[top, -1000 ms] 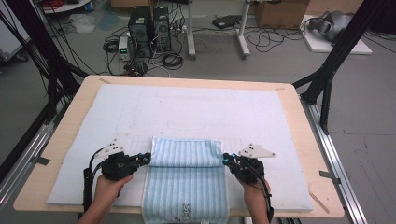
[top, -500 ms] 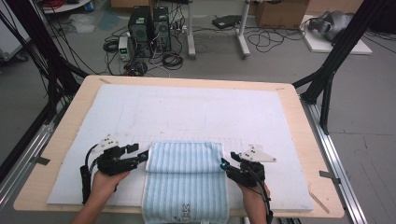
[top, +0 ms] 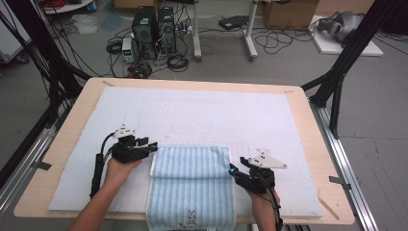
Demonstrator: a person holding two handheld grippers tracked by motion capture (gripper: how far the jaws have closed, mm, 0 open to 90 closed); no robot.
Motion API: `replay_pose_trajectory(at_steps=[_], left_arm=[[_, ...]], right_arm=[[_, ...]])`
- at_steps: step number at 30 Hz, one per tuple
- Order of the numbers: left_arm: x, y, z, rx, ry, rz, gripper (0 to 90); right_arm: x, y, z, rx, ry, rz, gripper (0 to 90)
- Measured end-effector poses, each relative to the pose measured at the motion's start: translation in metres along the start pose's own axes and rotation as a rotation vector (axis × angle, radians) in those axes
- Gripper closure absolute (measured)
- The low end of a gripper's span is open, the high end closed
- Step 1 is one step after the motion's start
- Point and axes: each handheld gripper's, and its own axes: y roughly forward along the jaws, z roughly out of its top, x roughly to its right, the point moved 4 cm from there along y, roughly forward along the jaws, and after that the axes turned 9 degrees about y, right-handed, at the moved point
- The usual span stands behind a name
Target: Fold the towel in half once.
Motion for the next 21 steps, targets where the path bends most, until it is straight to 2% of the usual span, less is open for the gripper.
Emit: replay_pose_trajectory(at_steps=[1, 3, 7, 8, 9, 12, 13, 14, 17, 21], left_arm=[[0.002, 0.003, 0.002, 0.0, 0.013, 0.002, 49.5], [0.003, 0.012, 0.001, -0.054, 0.041, 0.011, 50.1], [0.005, 0.024, -0.007, -0.117, 0.071, 0.023, 54.9], [0.006, 0.024, -0.008, -0.121, 0.103, 0.036, 56.6], [0.008, 0.024, -0.008, -0.127, 0.134, 0.053, 59.7], [0.011, 0.024, -0.008, -0.125, 0.15, 0.037, 73.0], [0.012, 0.024, -0.008, -0.125, 0.151, 0.032, 78.7], [0.012, 0.024, -0.008, -0.123, 0.148, 0.031, 80.4], [0.009, 0.023, -0.008, -0.112, 0.097, 0.005, 82.0], [0.009, 0.019, -0.004, -0.08, 0.074, -0.006, 82.0]], right_arm=[[0.001, 0.0, -0.001, -0.003, 0.003, 0.001, 51.2], [0.002, -0.001, -0.001, -0.002, 0.008, -0.001, 51.3], [0.003, -0.005, 0.0, 0.009, 0.01, -0.003, 50.9], [0.003, -0.006, 0.0, 0.009, 0.011, -0.002, 50.7], [0.004, -0.006, 0.0, 0.009, 0.012, -0.004, 50.7], [0.006, -0.005, 0.0, 0.006, 0.014, -0.006, 49.9], [0.007, -0.005, 0.0, 0.006, 0.018, -0.008, 49.4], [0.008, -0.004, 0.0, 0.011, 0.017, -0.009, 48.9], [0.01, 0.0, 0.006, 0.013, 0.027, -0.014, 47.0], [0.014, 0.016, 0.019, 0.0, 0.045, -0.019, 46.7]])
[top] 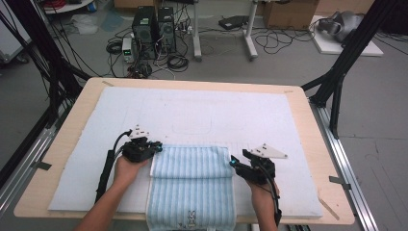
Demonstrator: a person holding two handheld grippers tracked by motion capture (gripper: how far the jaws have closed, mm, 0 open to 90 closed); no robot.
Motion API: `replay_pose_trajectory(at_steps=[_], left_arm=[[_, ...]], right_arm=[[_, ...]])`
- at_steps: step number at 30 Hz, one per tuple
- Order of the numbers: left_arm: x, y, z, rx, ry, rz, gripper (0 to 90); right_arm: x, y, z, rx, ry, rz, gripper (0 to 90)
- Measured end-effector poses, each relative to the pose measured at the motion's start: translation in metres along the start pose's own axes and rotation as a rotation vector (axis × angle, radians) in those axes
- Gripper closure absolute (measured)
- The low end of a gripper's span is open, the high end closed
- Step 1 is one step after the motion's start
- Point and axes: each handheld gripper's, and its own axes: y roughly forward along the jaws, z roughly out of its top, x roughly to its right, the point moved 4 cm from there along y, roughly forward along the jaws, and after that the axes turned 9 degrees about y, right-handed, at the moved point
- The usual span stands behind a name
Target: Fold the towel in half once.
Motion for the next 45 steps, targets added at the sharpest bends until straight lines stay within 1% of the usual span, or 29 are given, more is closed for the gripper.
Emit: replay_pose_trajectory(at_steps=[3, 6, 7, 8, 9, 10, 11, 12, 13, 14, 15, 16, 17, 20, 21, 24, 26, 28, 31, 32, 33, 34, 36, 37, 39, 40, 42, 44, 45], left_arm=[[0.0, -0.003, 0.003, 0.029, -0.006, 0.003, 82.0], [-0.001, -0.004, 0.004, 0.037, -0.02, -0.005, 82.0], [-0.002, -0.004, 0.004, 0.042, -0.029, -0.006, 82.0], [-0.002, -0.005, 0.004, 0.041, -0.026, -0.008, 82.0], [-0.003, -0.005, 0.004, 0.045, -0.035, -0.012, 82.0], [-0.003, -0.006, 0.004, 0.049, -0.038, -0.014, 82.0], [-0.003, -0.006, 0.005, 0.055, -0.047, -0.016, 82.0], [-0.004, -0.007, 0.005, 0.063, -0.05, -0.017, 82.0], [-0.004, -0.008, 0.006, 0.067, -0.055, -0.023, 82.0], [-0.003, -0.008, 0.006, 0.076, -0.061, -0.027, 82.0], [-0.003, -0.009, 0.007, 0.081, -0.06, -0.033, 82.0], [-0.003, -0.01, 0.008, 0.086, -0.062, -0.032, 82.0], [-0.003, -0.011, 0.008, 0.095, -0.067, -0.034, 82.0], [-0.002, -0.019, 0.011, 0.121, -0.071, -0.05, 82.0], [-0.001, -0.023, 0.013, 0.129, -0.072, -0.056, 82.0], [0.002, -0.033, 0.017, 0.166, -0.082, -0.079, 82.0], [0.004, -0.04, 0.019, 0.183, -0.089, -0.104, 82.0], [0.007, -0.047, 0.02, 0.191, -0.086, -0.117, 82.0], [0.011, -0.055, 0.017, 0.198, -0.096, -0.156, 82.0], [0.012, -0.057, 0.016, 0.201, -0.094, -0.161, 82.0], [0.015, -0.061, 0.014, 0.209, -0.103, -0.182, 82.0], [0.018, -0.064, 0.011, 0.217, -0.109, -0.195, 82.0], [0.023, -0.068, 0.005, 0.214, -0.11, -0.218, 82.0], [0.025, -0.07, 0.001, 0.207, -0.097, -0.223, 82.0], [0.03, -0.074, -0.005, 0.209, -0.103, -0.243, 82.0], [0.033, -0.076, -0.009, 0.207, -0.098, -0.248, 82.0], [0.037, -0.078, -0.015, 0.19, -0.092, -0.261, 81.9], [0.04, -0.079, -0.021, 0.167, -0.079, -0.271, 81.8], [0.042, -0.08, -0.024, 0.156, -0.065, -0.271, 81.8]], right_arm=[[0.001, 0.019, 0.013, -0.041, -0.024, -0.01, 49.8], [0.002, 0.043, 0.021, -0.117, -0.053, -0.034, 51.7], [0.003, 0.051, 0.023, -0.141, -0.051, -0.038, 51.4], [0.003, 0.056, 0.023, -0.151, -0.046, -0.033, 50.5], [0.003, 0.063, 0.024, -0.171, -0.019, -0.023, 50.2], [0.004, 0.07, 0.023, -0.191, -0.019, -0.035, 50.7], [0.005, 0.075, 0.022, -0.219, -0.025, -0.048, 52.5], [0.006, 0.079, 0.019, -0.245, -0.015, -0.042, 55.1], [0.007, 0.082, 0.017, -0.258, -0.007, -0.037, 58.8], [0.007, 0.081, 0.018, -0.253, -0.018, -0.049, 63.2], [0.008, 0.08, 0.018, -0.257, -0.023, -0.043, 73.3], [0.007, 0.079, 0.018, -0.262, -0.018, -0.016, 82.8], [0.006, 0.078, 0.018, -0.258, -0.023, 0.002, 83.7], [0.004, 0.07, 0.02, -0.21, -0.03, 0.024, 84.4], [0.002, 0.066, 0.022, -0.191, -0.022, 0.031, 84.4], [-0.003, 0.053, 0.027, -0.134, -0.039, 0.059, 84.3], [-0.007, 0.044, 0.029, -0.113, -0.05, 0.064, 84.3], [-0.009, 0.036, 0.029, -0.092, -0.053, 0.077, 84.3], [-0.015, 0.02, 0.029, -0.063, -0.05, 0.109, 84.4], [-0.017, 0.017, 0.029, -0.059, -0.053, 0.12, 84.3], [-0.018, 0.013, 0.029, -0.055, -0.053, 0.127, 84.3], [-0.022, 0.007, 0.027, -0.054, -0.054, 0.148, 84.3], [-0.026, -0.002, 0.023, -0.046, -0.063, 0.169, 84.3], [-0.028, -0.006, 0.021, -0.041, -0.062, 0.182, 84.3], [-0.032, -0.013, 0.016, -0.047, -0.084, 0.189, 84.3], [-0.033, -0.017, 0.011, -0.053, -0.086, 0.198, 84.3], [-0.034, -0.021, 0.004, -0.062, -0.098, 0.192, 84.3], [-0.034, -0.025, -0.005, -0.077, -0.087, 0.202, 84.3], [-0.034, -0.027, -0.009, -0.083, -0.081, 0.203, 84.3]])
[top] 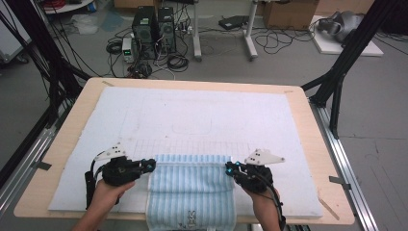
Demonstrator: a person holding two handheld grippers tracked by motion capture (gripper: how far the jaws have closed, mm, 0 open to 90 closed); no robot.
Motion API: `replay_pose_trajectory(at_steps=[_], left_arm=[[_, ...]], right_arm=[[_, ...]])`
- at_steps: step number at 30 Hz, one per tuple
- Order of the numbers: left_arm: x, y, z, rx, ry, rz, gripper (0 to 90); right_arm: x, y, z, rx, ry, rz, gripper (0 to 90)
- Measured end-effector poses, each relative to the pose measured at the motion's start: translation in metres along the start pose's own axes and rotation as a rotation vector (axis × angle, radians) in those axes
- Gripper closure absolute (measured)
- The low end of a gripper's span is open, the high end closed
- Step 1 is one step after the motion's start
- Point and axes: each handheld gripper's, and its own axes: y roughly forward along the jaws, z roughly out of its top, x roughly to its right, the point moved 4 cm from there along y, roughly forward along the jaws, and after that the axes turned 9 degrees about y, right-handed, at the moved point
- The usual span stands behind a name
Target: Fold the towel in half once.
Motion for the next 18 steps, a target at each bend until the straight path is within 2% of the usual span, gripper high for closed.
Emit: replay_pose_trajectory(at_steps=[5, 7, 11, 12, 14, 16, 18], left_arm=[[0.009, -0.002, -0.011, -0.04, 0.036, -0.019, 81.8], [0.01, -0.001, -0.015, -0.051, 0.041, -0.016, 81.7], [0.01, 0.003, -0.022, -0.071, 0.038, -0.015, 79.0], [0.009, 0.004, -0.022, -0.071, 0.034, -0.002, 74.4], [0.005, 0.007, -0.019, -0.072, 0.02, 0.013, 56.8], [0.0, 0.008, -0.013, -0.046, 0.023, 0.045, 47.8], [-0.007, 0.009, -0.005, -0.012, 0.011, 0.064, 44.5]], right_arm=[[-0.002, -0.001, -0.02, -0.041, -0.001, -0.005, 84.3], [0.0, 0.0, -0.026, -0.057, 0.011, -0.004, 84.1], [0.001, 0.004, -0.035, -0.086, 0.007, -0.015, 82.4], [0.002, 0.004, -0.036, -0.091, 0.015, -0.019, 80.5], [0.004, 0.005, -0.033, -0.069, 0.029, -0.022, 73.0], [0.007, 0.004, -0.027, -0.037, 0.048, -0.028, 67.2], [0.011, 0.006, -0.02, -0.013, 0.065, -0.04, 62.5]])
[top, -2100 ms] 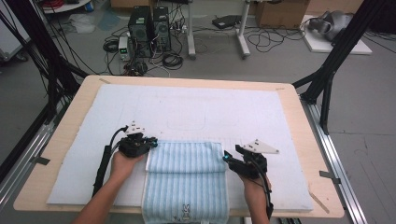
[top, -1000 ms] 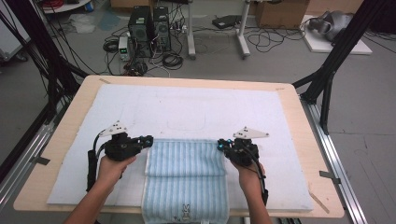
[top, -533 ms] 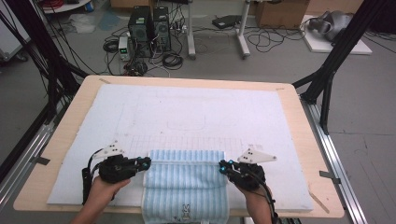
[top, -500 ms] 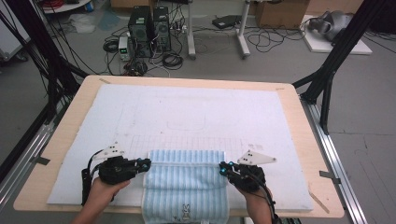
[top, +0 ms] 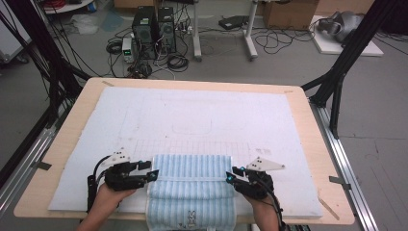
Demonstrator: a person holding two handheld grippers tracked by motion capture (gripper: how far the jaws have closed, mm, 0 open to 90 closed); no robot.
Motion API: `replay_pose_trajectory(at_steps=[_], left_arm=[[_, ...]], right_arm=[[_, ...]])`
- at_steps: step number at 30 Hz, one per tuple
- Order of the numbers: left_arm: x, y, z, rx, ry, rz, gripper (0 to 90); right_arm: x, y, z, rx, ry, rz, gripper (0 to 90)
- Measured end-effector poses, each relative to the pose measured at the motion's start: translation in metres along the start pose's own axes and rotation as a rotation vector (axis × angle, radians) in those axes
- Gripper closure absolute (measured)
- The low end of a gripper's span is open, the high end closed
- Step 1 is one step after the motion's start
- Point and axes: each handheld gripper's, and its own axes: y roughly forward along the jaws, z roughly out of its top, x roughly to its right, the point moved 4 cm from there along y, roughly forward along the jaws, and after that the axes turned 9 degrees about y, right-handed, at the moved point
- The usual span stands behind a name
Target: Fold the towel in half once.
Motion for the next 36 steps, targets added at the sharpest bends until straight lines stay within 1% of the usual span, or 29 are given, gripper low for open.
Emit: replay_pose_trajectory(at_steps=[1, 3, 4, 5, 6, 7, 8, 9, 12, 14, 15, 16, 17, 18, 19, 20, 21, 22, 24, 25, 27, 28, 29, 30, 31, 32, 33, 35, 36], left_arm=[[-0.004, 0.001, 0.003, 0.013, -0.003, 0.016, 43.4], [-0.014, 0.005, 0.009, 0.023, -0.01, 0.045, 43.3], [-0.019, 0.008, 0.012, 0.023, -0.016, 0.06, 43.3], [-0.023, 0.011, 0.013, 0.036, -0.035, 0.071, 43.3], [-0.026, 0.014, 0.013, 0.035, -0.041, 0.078, 43.5], [-0.03, 0.019, 0.013, 0.013, -0.043, 0.09, 43.6], [-0.032, 0.023, 0.012, -0.018, -0.031, 0.103, 43.9], [-0.034, 0.028, 0.011, -0.034, -0.027, 0.108, 44.0], [-0.036, 0.039, 0.01, -0.085, -0.014, 0.116, 44.1], [-0.036, 0.045, 0.006, -0.122, -0.012, 0.118, 45.1], [-0.035, 0.048, 0.003, -0.147, 0.003, 0.122, 47.3], [-0.034, 0.048, 0.004, -0.146, 0.012, 0.138, 50.6], [-0.033, 0.048, 0.004, -0.152, 0.027, 0.13, 56.0], [-0.032, 0.048, 0.003, -0.157, 0.042, 0.121, 65.8], [-0.03, 0.049, 0.003, -0.16, 0.055, 0.123, 73.0], [-0.029, 0.049, 0.003, -0.165, 0.07, 0.126, 82.7], [-0.029, 0.05, 0.004, -0.164, 0.072, 0.128, 84.7], [-0.03, 0.05, 0.004, -0.164, 0.057, 0.121, 85.8], [-0.034, 0.049, 0.005, -0.15, 0.027, 0.122, 86.4], [-0.037, 0.049, 0.006, -0.141, 0.025, 0.13, 86.6], [-0.043, 0.05, 0.01, -0.107, -0.012, 0.139, 86.7], [-0.046, 0.051, 0.011, -0.09, -0.029, 0.143, 86.7], [-0.05, 0.051, 0.012, -0.086, -0.037, 0.144, 86.7], [-0.053, 0.053, 0.015, -0.104, -0.036, 0.139, 86.8], [-0.054, 0.054, 0.019, -0.103, -0.028, 0.14, 86.7], [-0.056, 0.054, 0.026, -0.067, -0.021, 0.153, 86.7], [-0.059, 0.054, 0.032, -0.056, -0.024, 0.156, 86.7], [-0.064, 0.056, 0.041, -0.058, -0.023, 0.156, 86.7], [-0.068, 0.058, 0.047, -0.057, -0.022, 0.155, 86.6]], right_arm=[[0.002, 0.001, 0.004, 0.01, 0.005, -0.015, 60.4], [0.008, 0.006, 0.012, 0.014, 0.001, -0.048, 57.8], [0.01, 0.009, 0.016, 0.01, 0.001, -0.062, 57.2], [0.013, 0.013, 0.018, 0.007, -0.007, -0.082, 56.8], [0.016, 0.017, 0.021, -0.006, -0.003, -0.103, 56.2], [0.019, 0.023, 0.022, -0.019, -0.008, -0.119, 56.1], [0.022, 0.028, 0.023, -0.037, -0.008, -0.134, 56.0], [0.025, 0.033, 0.024, -0.054, -0.006, -0.146, 55.7], [0.03, 0.047, 0.023, -0.088, -0.004, -0.167, 55.5], [0.032, 0.054, 0.022, -0.113, -0.013, -0.177, 55.8], [0.032, 0.056, 0.021, -0.119, -0.013, -0.178, 56.3], [0.032, 0.056, 0.022, -0.118, -0.011, -0.178, 57.6], [0.031, 0.056, 0.021, -0.115, -0.018, -0.175, 60.5], [0.031, 0.056, 0.021, -0.119, -0.03, -0.164, 65.0], [0.03, 0.055, 0.02, -0.121, -0.027, -0.159, 68.3], [0.029, 0.056, 0.02, -0.121, -0.032, -0.146, 74.9], [0.028, 0.055, 0.019, -0.128, -0.024, -0.129, 81.0], [0.027, 0.056, 0.019, -0.129, -0.015, -0.117, 83.2], [0.027, 0.056, 0.02, -0.13, -0.019, -0.112, 84.9], [0.028, 0.056, 0.02, -0.125, -0.027, -0.114, 85.0], [0.028, 0.056, 0.024, -0.114, -0.033, -0.121, 85.2], [0.029, 0.057, 0.027, -0.106, -0.029, -0.121, 85.1], [0.03, 0.058, 0.03, -0.097, -0.022, -0.121, 85.2], [0.031, 0.059, 0.034, -0.089, -0.02, -0.125, 85.1], [0.032, 0.06, 0.038, -0.088, -0.018, -0.131, 85.1], [0.034, 0.062, 0.042, -0.085, -0.026, -0.139, 85.1], [0.035, 0.064, 0.046, -0.084, -0.032, -0.148, 85.1], [0.04, 0.067, 0.054, -0.07, -0.014, -0.153, 85.1], [0.042, 0.068, 0.057, -0.066, -0.013, -0.154, 85.1]])
